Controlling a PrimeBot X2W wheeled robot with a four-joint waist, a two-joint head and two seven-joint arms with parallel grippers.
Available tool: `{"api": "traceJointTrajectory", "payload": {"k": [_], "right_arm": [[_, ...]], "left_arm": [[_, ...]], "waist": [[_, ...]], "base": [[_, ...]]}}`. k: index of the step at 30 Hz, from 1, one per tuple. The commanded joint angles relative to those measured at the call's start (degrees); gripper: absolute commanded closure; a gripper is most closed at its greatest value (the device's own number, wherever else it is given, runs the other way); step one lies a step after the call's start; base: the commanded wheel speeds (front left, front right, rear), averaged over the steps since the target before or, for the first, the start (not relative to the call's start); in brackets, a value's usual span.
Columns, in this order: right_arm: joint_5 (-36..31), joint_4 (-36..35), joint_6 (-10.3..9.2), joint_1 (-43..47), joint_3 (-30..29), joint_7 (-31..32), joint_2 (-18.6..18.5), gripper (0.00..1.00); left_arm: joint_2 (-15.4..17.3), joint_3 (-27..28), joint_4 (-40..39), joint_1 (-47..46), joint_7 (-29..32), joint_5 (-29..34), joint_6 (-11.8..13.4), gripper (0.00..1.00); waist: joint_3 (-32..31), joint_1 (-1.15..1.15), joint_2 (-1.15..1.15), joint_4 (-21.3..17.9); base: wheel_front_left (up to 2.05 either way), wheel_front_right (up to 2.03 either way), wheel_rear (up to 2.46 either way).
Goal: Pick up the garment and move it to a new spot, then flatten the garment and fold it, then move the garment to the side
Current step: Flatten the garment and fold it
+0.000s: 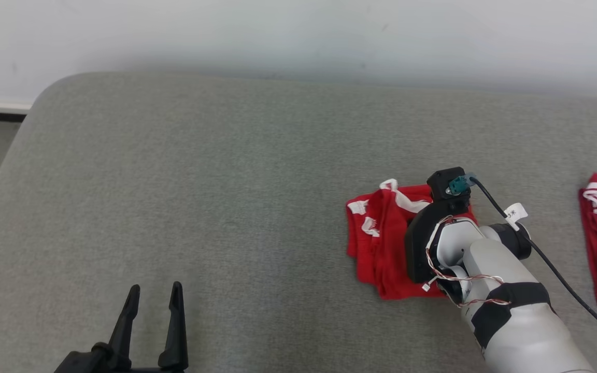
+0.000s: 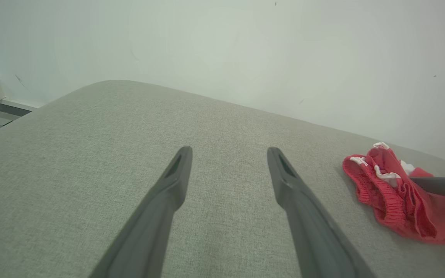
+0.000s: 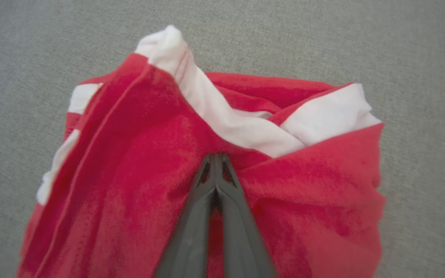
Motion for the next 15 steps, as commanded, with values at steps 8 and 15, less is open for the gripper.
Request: {"api": "traceJointTrajectory", "payload": {"k": [8,15], "right_arm": [[0.42,2.96,-0.16,-3.54,1.92,-3.42,0.08,1.00],[5.97,2.29,-0.16,-4.19,8.48,-6.85,0.11,1.00]], "left_arm": [[-0.02,-1.20,0.20,-1.65,-0.11,-1.36,0.23,0.00],[-0.02,-1.57,0.51,-1.76,-0.11,-1.86,0.28,0.00]], "waist": [[2.74,0.00,0.00,4.72],[2.91,0.00,0.00,6.09]], "base": [[0.00,0.00,0.00],[0.00,0.00,0.00]]}}
